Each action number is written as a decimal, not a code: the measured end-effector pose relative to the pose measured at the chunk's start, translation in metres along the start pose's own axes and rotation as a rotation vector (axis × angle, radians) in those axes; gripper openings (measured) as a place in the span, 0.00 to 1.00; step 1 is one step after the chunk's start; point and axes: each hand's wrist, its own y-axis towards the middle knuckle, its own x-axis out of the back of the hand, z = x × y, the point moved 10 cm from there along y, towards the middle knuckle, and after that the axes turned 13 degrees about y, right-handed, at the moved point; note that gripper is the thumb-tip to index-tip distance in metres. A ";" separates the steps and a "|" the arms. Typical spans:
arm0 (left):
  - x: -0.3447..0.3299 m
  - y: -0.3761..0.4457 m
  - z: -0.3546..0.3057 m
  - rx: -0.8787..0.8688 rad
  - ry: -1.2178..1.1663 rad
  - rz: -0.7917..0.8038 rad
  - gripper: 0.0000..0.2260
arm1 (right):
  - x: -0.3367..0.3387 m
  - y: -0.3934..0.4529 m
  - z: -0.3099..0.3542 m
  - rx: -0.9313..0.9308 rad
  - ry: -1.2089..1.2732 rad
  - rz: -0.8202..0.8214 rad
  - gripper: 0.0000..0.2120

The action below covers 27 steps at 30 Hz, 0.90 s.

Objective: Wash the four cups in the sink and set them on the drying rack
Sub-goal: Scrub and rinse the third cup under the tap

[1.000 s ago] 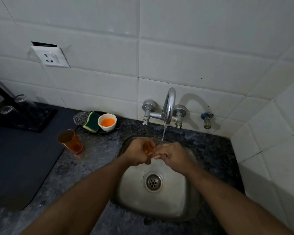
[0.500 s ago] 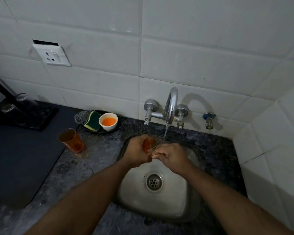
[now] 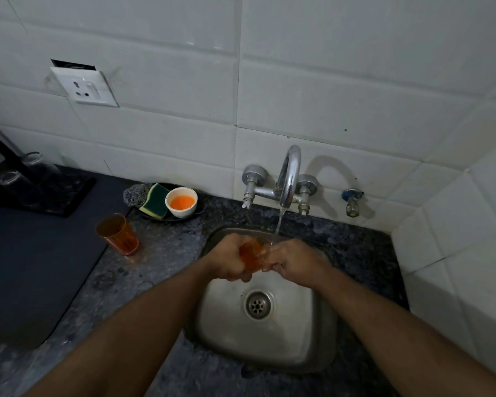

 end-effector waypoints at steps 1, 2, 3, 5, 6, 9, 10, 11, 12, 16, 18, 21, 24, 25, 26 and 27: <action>-0.001 0.000 0.002 0.019 -0.012 0.003 0.27 | 0.000 0.002 0.000 -0.002 0.016 -0.004 0.04; 0.003 0.000 0.001 0.020 -0.013 -0.061 0.28 | 0.001 0.003 0.000 -0.003 0.057 -0.035 0.04; 0.010 0.000 -0.002 0.005 0.000 -0.165 0.29 | 0.002 0.004 -0.001 -0.017 0.109 -0.078 0.03; 0.020 -0.005 -0.007 -0.029 -0.008 -0.338 0.26 | 0.001 0.004 -0.001 -0.043 0.198 -0.156 0.05; 0.020 -0.006 -0.009 -0.034 -0.027 -0.356 0.23 | 0.001 0.003 0.001 -0.036 0.205 -0.160 0.05; 0.009 -0.003 -0.006 -0.031 -0.036 -0.132 0.21 | -0.007 0.005 0.000 -0.018 0.072 0.018 0.06; 0.001 -0.002 -0.002 -0.003 -0.029 -0.004 0.23 | -0.009 0.005 -0.005 -0.028 0.011 0.081 0.06; -0.005 -0.001 0.003 0.025 -0.020 0.077 0.25 | -0.009 0.006 -0.009 -0.046 -0.025 0.115 0.06; -0.006 0.000 0.004 0.033 -0.017 0.083 0.28 | -0.009 0.007 -0.012 -0.056 -0.026 0.111 0.06; 0.014 0.004 -0.002 -0.022 -0.041 -0.286 0.28 | -0.002 0.008 -0.004 -0.038 0.192 -0.097 0.06; 0.010 0.005 0.000 -0.018 -0.053 -0.279 0.25 | -0.004 0.004 -0.003 -0.048 0.188 -0.070 0.08; -0.013 0.009 0.004 -0.013 -0.029 0.065 0.25 | -0.011 0.003 -0.001 -0.004 -0.067 0.152 0.07; -0.007 0.013 0.002 -0.012 -0.040 0.007 0.28 | -0.010 0.010 -0.008 -0.040 -0.093 0.166 0.06; 0.001 0.014 -0.001 -0.027 -0.034 -0.113 0.30 | -0.006 0.012 -0.009 -0.062 -0.018 0.109 0.05; 0.008 0.012 -0.005 -0.042 -0.035 -0.232 0.30 | -0.004 0.014 -0.013 -0.097 0.077 0.056 0.05; 0.014 0.009 -0.008 -0.049 -0.052 -0.333 0.28 | -0.001 0.014 -0.014 -0.128 0.149 0.009 0.04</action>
